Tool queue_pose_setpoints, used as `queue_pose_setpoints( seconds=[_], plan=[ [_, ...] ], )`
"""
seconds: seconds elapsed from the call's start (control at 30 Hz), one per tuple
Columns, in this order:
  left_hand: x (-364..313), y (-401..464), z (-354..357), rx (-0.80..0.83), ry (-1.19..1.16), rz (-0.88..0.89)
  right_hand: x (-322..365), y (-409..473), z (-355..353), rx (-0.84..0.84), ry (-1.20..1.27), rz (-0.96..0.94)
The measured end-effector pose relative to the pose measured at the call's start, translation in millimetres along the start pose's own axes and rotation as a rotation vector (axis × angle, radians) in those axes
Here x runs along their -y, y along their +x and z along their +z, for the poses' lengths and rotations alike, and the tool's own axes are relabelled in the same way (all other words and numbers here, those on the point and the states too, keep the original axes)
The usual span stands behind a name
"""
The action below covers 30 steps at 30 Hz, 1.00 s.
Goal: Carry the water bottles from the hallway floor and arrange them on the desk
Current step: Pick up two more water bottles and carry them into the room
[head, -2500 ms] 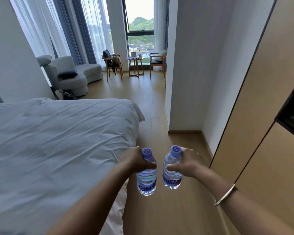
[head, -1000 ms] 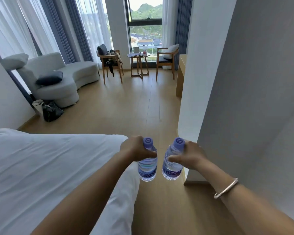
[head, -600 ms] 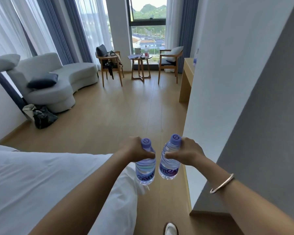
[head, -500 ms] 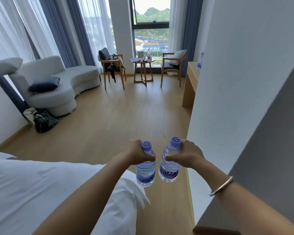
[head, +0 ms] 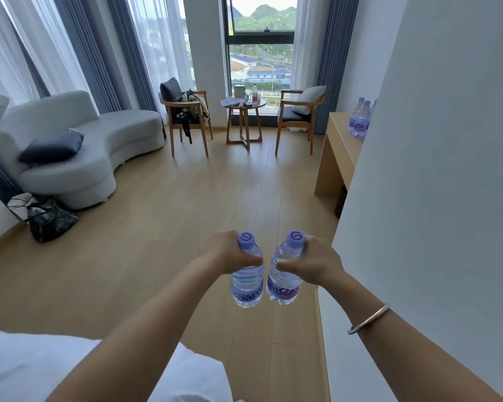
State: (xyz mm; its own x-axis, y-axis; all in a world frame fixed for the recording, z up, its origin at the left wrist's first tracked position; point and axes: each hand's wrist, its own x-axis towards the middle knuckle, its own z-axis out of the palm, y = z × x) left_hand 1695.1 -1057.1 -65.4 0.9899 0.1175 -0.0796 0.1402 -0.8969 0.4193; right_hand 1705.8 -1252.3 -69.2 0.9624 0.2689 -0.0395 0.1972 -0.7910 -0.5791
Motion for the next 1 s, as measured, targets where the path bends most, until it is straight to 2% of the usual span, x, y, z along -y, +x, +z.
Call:
queue_pose_setpoints(
  seconds=[0.2,0.47,0.67,1.0],
  plan=[
    [10,115,0,0.018,0.004,0.019,-12,111,2,-0.006,-0.004,0.037],
    [16,292,-31,0.041,-0.024,0.145,-3,270,-13,-0.080,-0.025,0.109],
    [8,393,-47,0.050,-0.056,0.242,-3,359,-29,-0.130,0.014,0.188],
    [-34,552,-26,0.092,-0.040,0.341,-65,492,-65,-0.201,0.080,0.307]
  ],
)
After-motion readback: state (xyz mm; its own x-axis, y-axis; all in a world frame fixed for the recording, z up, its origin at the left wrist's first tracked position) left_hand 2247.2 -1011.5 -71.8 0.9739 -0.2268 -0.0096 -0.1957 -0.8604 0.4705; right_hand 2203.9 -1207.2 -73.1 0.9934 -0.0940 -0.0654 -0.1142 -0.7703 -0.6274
